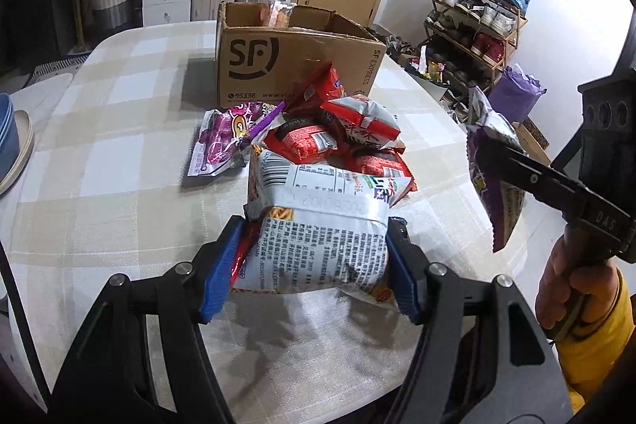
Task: Organize snacks
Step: 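Carry both held chip bags over the box, then open both tools to drop the chip bags into the box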
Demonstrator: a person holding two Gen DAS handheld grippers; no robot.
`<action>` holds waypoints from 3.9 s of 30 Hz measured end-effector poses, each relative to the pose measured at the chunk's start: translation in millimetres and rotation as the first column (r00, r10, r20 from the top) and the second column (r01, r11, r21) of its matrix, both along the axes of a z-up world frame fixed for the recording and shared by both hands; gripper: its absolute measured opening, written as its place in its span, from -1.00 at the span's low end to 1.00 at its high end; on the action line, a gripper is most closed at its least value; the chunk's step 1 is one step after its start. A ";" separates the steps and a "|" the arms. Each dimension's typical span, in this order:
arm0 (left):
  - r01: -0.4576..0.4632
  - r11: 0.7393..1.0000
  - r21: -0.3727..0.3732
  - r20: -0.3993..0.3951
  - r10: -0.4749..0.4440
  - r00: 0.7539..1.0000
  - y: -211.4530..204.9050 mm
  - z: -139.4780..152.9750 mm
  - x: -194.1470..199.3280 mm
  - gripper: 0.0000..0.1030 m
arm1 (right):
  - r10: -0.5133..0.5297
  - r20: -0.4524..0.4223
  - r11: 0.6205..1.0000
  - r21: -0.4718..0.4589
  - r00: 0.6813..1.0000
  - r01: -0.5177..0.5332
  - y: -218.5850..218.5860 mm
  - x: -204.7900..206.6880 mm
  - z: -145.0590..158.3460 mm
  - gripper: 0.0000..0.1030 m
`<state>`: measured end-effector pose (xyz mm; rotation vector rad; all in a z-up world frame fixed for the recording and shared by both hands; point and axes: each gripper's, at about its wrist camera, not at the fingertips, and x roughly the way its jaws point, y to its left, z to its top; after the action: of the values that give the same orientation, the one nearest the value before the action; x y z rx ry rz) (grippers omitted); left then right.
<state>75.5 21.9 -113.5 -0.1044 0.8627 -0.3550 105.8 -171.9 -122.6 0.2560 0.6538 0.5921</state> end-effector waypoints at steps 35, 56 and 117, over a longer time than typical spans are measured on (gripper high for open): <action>-0.057 0.998 0.024 0.117 0.054 0.992 13.3 134.3 249.3 0.25 | 0.004 0.079 0.999 0.054 0.997 -0.009 10.5 216.9 102.0 0.05; -0.038 0.996 0.083 0.022 0.036 0.999 -27.2 56.7 327.6 0.27 | 0.006 -0.014 1.000 0.004 1.000 -0.005 19.3 275.6 58.1 0.05; -0.070 0.985 0.157 0.045 0.064 0.997 -11.4 62.6 284.9 0.49 | -0.046 -0.032 0.990 -0.133 0.998 0.041 42.9 273.5 49.1 0.20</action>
<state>360.4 10.6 -50.9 0.0209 0.8428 -0.2238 379.4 -129.0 -73.5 0.1566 0.7170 0.5007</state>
